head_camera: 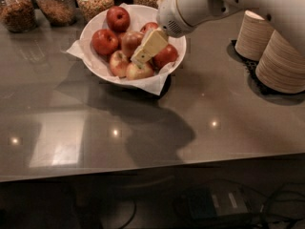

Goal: Pick apple from white bowl

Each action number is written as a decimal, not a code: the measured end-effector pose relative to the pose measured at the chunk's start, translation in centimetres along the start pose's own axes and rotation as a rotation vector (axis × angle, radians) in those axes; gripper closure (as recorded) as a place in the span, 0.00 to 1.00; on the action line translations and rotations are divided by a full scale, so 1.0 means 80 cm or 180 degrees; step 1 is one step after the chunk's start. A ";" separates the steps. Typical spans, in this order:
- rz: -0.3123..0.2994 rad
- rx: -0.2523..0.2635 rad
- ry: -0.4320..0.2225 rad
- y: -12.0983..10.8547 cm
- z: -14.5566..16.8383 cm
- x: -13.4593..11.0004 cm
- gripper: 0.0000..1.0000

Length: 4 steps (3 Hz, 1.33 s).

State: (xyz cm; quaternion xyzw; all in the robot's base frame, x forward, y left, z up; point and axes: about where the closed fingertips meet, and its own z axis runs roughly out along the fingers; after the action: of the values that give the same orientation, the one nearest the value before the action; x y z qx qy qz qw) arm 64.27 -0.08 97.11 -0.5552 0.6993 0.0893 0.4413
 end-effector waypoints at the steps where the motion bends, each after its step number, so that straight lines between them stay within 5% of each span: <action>1: -0.0001 -0.0050 -0.0079 0.008 0.021 -0.006 0.17; 2: -0.0005 -0.0079 -0.0133 0.011 0.037 -0.009 0.39; 4: 0.0000 -0.0075 -0.0146 0.011 0.052 -0.004 0.35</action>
Offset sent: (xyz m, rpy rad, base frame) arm 0.0134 0.0347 -0.0225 0.0526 -0.0022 0.0435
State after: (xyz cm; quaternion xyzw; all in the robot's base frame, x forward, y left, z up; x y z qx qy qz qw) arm 65.71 3.03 94.54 -0.5581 0.6880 0.1102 0.4506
